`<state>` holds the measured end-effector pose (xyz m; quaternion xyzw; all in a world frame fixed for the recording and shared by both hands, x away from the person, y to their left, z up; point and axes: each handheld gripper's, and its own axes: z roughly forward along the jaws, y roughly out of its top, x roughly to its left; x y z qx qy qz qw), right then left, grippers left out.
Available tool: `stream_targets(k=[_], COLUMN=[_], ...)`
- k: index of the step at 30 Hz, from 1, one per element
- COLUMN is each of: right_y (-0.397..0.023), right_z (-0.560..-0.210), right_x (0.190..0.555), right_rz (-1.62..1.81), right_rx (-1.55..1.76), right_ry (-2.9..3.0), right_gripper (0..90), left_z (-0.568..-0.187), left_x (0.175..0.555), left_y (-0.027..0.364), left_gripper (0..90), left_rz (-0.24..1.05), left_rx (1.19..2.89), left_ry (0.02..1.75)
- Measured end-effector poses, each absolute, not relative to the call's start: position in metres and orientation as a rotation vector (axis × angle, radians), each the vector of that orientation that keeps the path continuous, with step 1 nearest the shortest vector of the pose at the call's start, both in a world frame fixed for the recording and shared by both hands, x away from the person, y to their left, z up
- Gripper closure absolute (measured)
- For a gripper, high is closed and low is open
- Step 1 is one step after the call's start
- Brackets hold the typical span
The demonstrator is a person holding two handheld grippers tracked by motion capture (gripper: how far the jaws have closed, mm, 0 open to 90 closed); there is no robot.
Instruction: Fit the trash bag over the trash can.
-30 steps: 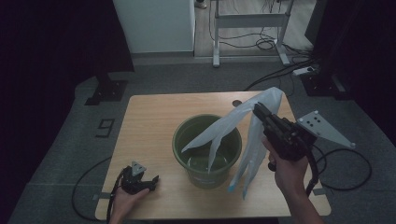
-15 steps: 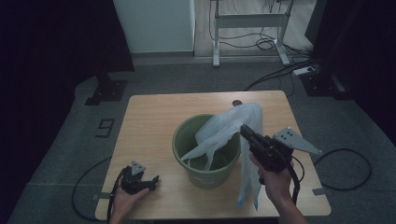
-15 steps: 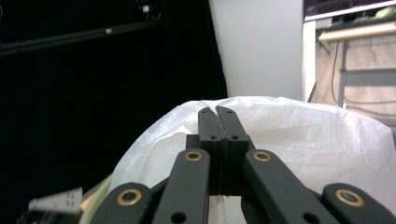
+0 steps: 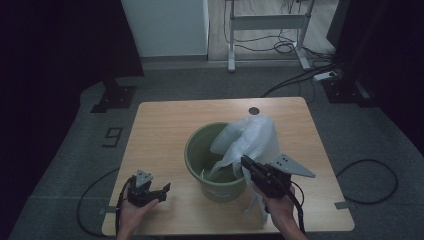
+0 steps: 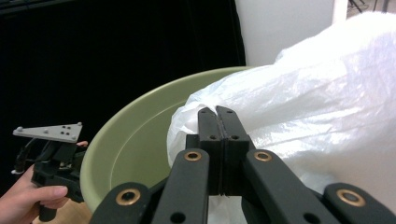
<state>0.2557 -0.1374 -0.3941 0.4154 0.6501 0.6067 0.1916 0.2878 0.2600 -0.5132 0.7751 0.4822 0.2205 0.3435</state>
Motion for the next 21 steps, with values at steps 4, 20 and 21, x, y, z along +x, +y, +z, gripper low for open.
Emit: stream_targets(k=[4,20,21], right_y=[-0.138,-0.152,-0.152], right_z=[-0.401,-0.42,-0.424], right_x=[0.253,0.205,0.203], right_rz=[1.733,1.588,1.58], right_rx=[1.14,1.129,1.132], right_ry=[1.83,1.677,1.675], right_gripper=[76.9,27.3,26.6], left_z=[-0.515,-0.521,-0.521], left_x=[0.289,0.29,0.29], left_y=[0.261,0.26,0.26], left_gripper=[14.8,14.9,14.9], left_rz=[0.574,0.568,0.567], left_rx=[2.028,2.04,2.04], left_ry=[1.258,1.264,1.265])
